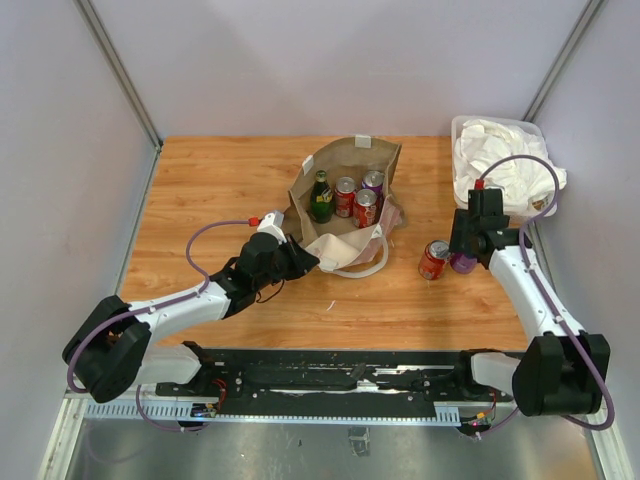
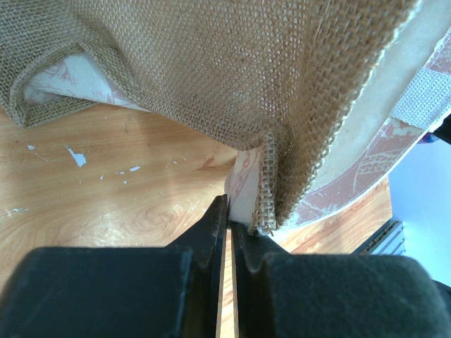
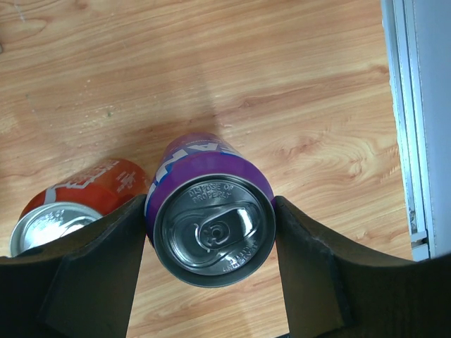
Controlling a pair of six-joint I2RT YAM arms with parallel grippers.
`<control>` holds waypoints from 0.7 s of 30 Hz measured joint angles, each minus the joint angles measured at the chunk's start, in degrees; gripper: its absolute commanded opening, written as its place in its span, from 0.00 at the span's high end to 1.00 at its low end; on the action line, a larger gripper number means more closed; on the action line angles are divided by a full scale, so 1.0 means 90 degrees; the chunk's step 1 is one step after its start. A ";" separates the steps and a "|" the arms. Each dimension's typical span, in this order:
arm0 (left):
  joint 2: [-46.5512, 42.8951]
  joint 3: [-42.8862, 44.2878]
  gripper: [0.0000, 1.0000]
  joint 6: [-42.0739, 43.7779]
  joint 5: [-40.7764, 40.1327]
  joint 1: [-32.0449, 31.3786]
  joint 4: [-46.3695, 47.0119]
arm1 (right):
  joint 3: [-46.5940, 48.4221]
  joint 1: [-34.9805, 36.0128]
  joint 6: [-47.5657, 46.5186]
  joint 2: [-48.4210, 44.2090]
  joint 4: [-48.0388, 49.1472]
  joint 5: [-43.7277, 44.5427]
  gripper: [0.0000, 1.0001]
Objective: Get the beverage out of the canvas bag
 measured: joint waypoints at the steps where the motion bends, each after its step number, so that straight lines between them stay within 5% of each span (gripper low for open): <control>1: 0.0000 0.0000 0.92 0.0000 0.0000 0.0000 0.0000 | -0.0002 -0.0032 0.0000 0.0046 0.0034 0.0010 0.99; 11: 0.0000 0.0000 0.92 0.0000 0.0000 0.0000 0.0000 | -0.0007 -0.0233 0.0066 0.0510 0.0175 0.0049 0.94; 14: 0.0000 0.0000 0.92 0.0000 0.0002 0.0000 0.0000 | -0.0015 -0.0323 0.0102 0.0583 0.0197 0.0053 0.83; 21: 0.0000 0.0000 0.92 0.0000 0.0002 0.0000 0.0000 | -0.0080 -0.0323 0.0163 0.0704 0.0228 0.0007 0.35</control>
